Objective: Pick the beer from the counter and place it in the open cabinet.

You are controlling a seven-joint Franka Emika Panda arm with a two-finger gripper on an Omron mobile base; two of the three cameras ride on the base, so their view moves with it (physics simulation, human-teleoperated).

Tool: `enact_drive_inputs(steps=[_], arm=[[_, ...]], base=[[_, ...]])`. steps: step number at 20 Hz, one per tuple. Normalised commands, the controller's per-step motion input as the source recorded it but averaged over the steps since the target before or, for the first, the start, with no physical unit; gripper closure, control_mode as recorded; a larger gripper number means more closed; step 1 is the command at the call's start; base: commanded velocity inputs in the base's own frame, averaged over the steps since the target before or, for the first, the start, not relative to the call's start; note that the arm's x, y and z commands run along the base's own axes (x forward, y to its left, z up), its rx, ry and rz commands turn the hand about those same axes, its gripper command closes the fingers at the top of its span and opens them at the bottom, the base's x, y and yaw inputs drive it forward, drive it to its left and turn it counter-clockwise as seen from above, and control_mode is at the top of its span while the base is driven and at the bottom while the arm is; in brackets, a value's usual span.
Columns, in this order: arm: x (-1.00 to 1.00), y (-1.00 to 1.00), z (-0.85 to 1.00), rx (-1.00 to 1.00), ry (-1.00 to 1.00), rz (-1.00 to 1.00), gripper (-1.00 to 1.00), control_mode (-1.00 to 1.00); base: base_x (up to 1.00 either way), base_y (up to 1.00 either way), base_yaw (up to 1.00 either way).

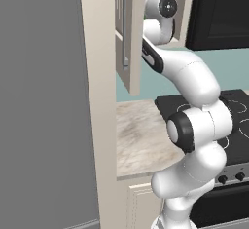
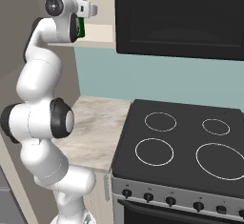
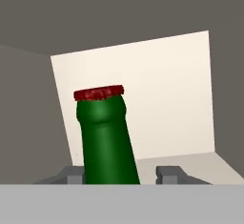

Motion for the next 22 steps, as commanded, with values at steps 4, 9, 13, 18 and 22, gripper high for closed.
enact_drive_inputs(steps=[4, 9, 13, 18, 22], arm=[[0.07, 0.05, -0.13, 0.0, 0.0, 0.0, -1.0, -1.0], [0.05, 0.02, -0.11, 0.0, 0.0, 0.0, -1.0, -1.0], [0.02, 0.0, -0.03, 0.0, 0.0, 0.0, -1.0, -1.0], [0.0, 0.0, 0.0, 0.0, 0.0, 0.0, -1.0, -1.0], [0.0, 0.0, 0.0, 0.0, 0.0, 0.0, -1.0, -1.0]], base=[[0.0, 0.0, 0.0], [0.0, 0.0, 0.0], [0.0, 0.0, 0.0], [0.0, 0.0, 0.0], [0.0, 0.0, 0.0]])
